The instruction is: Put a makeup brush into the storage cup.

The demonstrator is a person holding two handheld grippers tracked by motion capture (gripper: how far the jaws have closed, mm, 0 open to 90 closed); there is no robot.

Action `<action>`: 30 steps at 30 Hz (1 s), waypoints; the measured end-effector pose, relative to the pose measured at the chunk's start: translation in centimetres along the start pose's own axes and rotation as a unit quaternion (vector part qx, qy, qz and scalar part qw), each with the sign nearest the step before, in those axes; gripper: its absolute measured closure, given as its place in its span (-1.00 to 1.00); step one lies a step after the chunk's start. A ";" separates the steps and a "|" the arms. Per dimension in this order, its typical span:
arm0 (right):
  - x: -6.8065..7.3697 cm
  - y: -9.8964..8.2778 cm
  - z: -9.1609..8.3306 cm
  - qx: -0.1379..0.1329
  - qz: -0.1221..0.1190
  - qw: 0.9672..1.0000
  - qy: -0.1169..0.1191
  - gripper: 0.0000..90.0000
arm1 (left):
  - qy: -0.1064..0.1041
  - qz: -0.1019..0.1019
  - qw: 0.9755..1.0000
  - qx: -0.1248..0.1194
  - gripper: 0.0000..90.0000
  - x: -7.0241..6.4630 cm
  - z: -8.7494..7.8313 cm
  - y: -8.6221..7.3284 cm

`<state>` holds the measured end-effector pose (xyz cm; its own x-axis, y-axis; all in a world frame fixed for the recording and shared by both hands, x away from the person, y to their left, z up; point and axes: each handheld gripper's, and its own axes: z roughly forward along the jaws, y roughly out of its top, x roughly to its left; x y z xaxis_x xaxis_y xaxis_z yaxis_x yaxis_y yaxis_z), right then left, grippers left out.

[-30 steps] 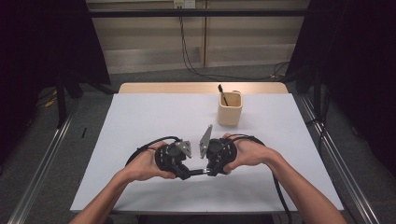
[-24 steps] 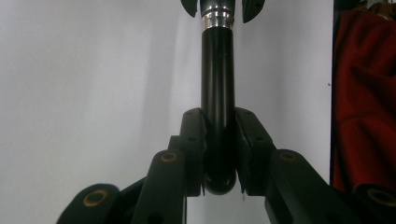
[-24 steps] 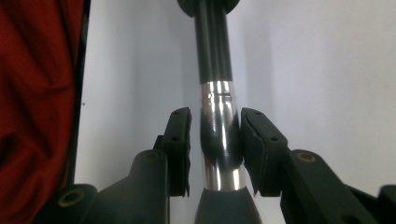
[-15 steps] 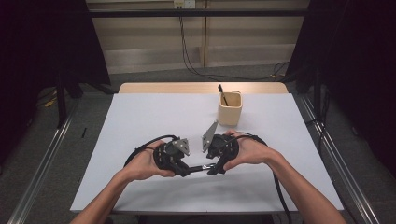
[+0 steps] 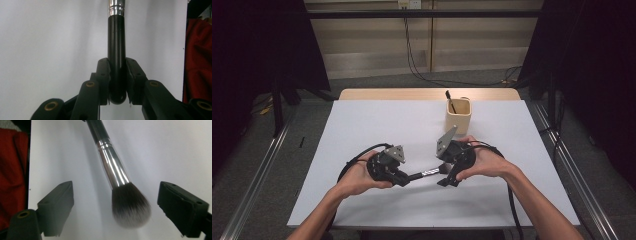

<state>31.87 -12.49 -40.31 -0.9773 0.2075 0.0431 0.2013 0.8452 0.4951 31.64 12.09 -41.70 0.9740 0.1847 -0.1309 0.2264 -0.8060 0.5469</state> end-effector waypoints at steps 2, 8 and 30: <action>0.0 -0.3 -0.1 -0.010 0.007 1.000 -0.008 -0.84 | -0.001 -0.006 1.000 -0.004 0.66 0.0 -0.1 -0.3; -0.1 -1.3 -0.7 -0.034 0.013 0.999 -0.021 -0.87 | -0.005 -0.013 1.000 -0.009 0.66 0.0 -0.3 -1.0; 0.6 -4.8 -1.3 -0.086 0.072 0.994 -0.017 -0.92 | 0.003 -0.060 0.995 -0.076 0.66 0.3 -1.6 -3.7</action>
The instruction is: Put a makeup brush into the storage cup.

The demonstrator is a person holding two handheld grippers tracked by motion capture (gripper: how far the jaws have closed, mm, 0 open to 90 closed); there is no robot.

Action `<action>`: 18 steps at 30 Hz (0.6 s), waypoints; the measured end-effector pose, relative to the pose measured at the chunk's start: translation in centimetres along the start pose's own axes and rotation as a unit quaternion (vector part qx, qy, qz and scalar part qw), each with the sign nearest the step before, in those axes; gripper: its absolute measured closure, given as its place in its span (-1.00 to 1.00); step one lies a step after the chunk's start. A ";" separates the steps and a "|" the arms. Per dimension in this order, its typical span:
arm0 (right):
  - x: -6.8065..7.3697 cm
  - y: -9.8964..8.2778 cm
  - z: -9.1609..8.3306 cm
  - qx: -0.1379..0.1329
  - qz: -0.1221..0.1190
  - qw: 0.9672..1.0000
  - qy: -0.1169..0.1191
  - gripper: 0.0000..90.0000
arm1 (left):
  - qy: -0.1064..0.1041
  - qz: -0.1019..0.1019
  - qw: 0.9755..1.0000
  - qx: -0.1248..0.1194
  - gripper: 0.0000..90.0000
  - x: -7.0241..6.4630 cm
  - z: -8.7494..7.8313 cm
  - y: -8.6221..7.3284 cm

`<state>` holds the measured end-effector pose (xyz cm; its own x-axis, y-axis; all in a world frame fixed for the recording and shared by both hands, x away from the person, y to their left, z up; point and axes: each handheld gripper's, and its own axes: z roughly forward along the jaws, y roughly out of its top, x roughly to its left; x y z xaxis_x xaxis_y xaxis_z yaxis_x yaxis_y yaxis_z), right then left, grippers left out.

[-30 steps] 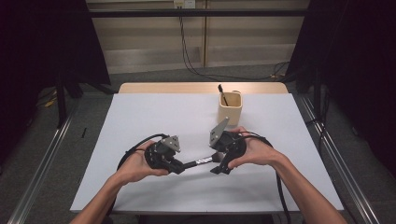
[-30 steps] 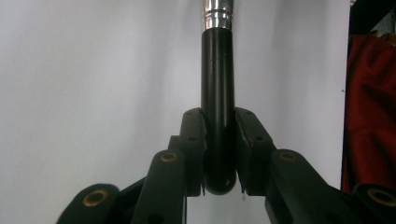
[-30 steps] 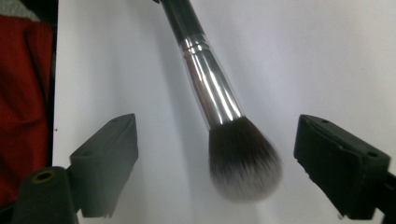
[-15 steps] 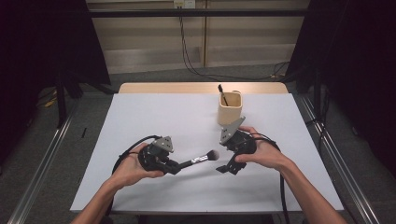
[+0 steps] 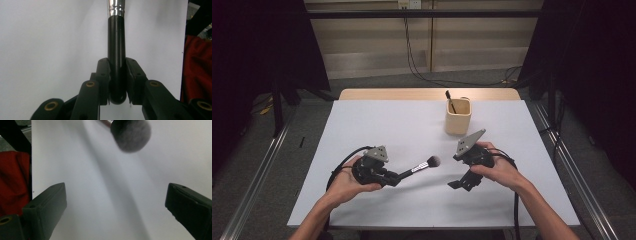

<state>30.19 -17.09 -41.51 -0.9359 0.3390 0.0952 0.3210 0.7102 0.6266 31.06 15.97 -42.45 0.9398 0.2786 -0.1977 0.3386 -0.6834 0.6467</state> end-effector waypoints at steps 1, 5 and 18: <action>0.1 -0.2 0.0 -0.003 0.003 1.000 0.001 -0.92 | 0.001 -0.004 1.000 -0.005 0.66 0.0 -0.1 -0.1; 0.2 -0.7 0.0 -0.018 0.019 1.000 0.007 -0.92 | -0.006 -0.008 1.000 -0.022 0.66 0.1 -0.2 -0.4; 0.6 -2.0 0.3 -0.088 0.043 0.995 0.021 -0.85 | 0.004 -0.011 0.997 -0.070 0.66 0.3 -0.3 -1.1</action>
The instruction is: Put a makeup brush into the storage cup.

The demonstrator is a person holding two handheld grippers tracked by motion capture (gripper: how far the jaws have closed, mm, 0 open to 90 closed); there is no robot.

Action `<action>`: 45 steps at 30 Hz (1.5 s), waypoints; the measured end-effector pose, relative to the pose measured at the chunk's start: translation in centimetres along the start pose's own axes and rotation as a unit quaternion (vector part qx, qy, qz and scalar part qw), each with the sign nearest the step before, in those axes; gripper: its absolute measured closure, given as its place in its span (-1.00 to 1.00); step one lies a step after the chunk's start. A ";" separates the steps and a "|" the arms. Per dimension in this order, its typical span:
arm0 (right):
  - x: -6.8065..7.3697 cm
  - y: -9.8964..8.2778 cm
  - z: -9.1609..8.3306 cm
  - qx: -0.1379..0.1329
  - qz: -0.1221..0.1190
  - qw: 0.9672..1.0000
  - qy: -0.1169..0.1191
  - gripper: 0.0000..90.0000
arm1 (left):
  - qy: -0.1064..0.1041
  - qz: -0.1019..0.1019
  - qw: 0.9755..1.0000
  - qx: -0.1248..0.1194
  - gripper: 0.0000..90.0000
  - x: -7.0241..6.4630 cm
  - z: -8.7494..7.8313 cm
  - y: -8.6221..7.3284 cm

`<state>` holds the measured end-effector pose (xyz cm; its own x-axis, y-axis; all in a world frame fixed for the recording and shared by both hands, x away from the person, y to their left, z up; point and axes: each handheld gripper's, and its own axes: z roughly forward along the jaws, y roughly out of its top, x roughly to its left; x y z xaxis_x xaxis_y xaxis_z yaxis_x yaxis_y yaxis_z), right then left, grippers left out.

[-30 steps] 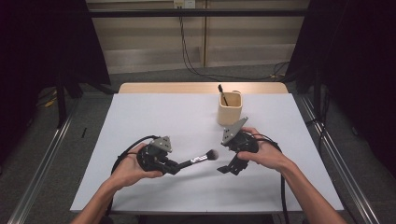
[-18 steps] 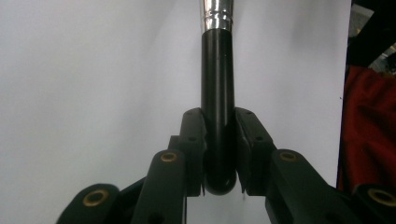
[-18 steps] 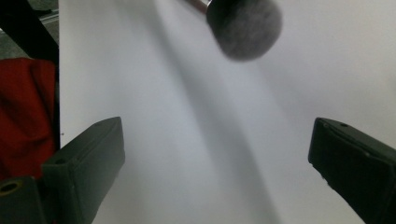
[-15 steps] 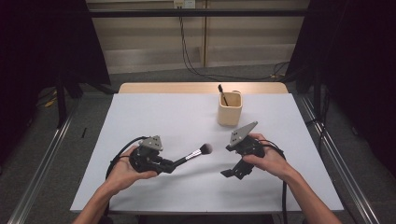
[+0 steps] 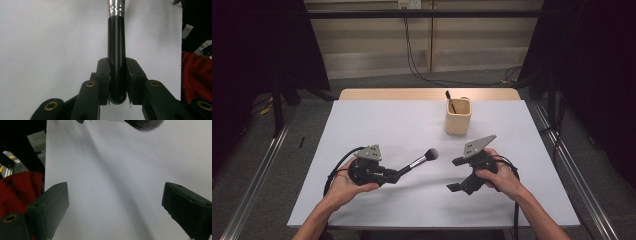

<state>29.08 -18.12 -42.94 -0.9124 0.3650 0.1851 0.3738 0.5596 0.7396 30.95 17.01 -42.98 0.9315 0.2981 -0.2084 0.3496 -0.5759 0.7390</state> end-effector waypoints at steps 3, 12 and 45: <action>0.1 0.0 0.1 -0.016 -0.003 1.000 -0.008 -0.85 | 0.006 0.004 1.000 -0.012 0.66 0.0 0.0 -0.1; 0.4 0.0 0.7 -0.075 0.005 0.997 0.002 -0.89 | 0.010 0.007 0.998 -0.055 0.66 0.0 -0.1 -0.3; 1.1 1.7 1.1 -0.230 0.011 0.973 0.023 -0.91 | 0.021 0.011 0.982 -0.185 0.66 -1.3 0.3 1.0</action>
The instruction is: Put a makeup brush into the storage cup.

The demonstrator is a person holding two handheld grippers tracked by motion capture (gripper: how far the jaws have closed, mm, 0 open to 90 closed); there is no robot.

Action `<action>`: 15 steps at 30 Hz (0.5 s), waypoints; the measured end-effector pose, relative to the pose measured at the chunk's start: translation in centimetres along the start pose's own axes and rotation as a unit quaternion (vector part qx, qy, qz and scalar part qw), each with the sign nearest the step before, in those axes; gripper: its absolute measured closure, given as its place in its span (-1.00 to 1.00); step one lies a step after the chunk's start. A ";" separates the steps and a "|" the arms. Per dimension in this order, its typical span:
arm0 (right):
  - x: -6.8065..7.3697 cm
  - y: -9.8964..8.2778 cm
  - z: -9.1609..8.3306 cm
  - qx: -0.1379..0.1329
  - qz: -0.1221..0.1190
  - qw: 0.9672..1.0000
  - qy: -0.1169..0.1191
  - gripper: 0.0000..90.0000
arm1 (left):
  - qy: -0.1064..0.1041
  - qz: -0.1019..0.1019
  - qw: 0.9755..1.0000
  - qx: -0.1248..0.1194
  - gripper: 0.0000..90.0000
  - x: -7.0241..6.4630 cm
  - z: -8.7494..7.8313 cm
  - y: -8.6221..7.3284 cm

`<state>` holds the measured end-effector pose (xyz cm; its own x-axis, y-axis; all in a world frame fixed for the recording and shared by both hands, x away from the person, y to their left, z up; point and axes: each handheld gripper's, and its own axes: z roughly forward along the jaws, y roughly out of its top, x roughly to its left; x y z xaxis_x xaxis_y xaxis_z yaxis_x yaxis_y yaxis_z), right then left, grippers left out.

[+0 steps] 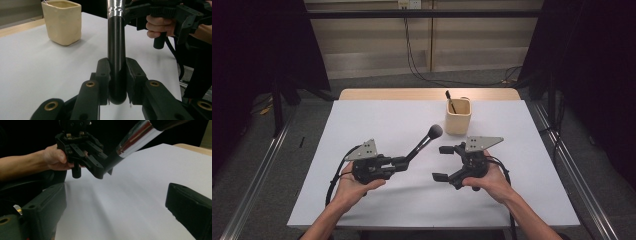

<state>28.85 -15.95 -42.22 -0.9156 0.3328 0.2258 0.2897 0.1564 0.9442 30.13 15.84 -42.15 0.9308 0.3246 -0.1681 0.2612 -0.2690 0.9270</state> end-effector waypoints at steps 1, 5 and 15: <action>0.0 0.1 0.2 -0.006 0.000 1.000 -0.001 -0.90 | 0.001 0.001 1.000 0.000 0.66 0.0 0.1 0.0; -0.1 0.6 0.6 -0.023 0.005 1.000 -0.005 -0.84 | -0.001 0.001 1.000 -0.006 0.66 -0.1 0.6 0.2; -0.6 1.0 1.3 -0.045 0.020 0.999 -0.022 -0.34 | -0.011 0.003 1.000 -0.001 0.66 -0.4 1.9 0.1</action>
<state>30.02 -14.78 -41.73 -0.8900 0.3787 0.2539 0.2969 0.0588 0.9531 30.23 14.01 -42.65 0.9376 0.3033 -0.1700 0.2555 -0.2693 0.9285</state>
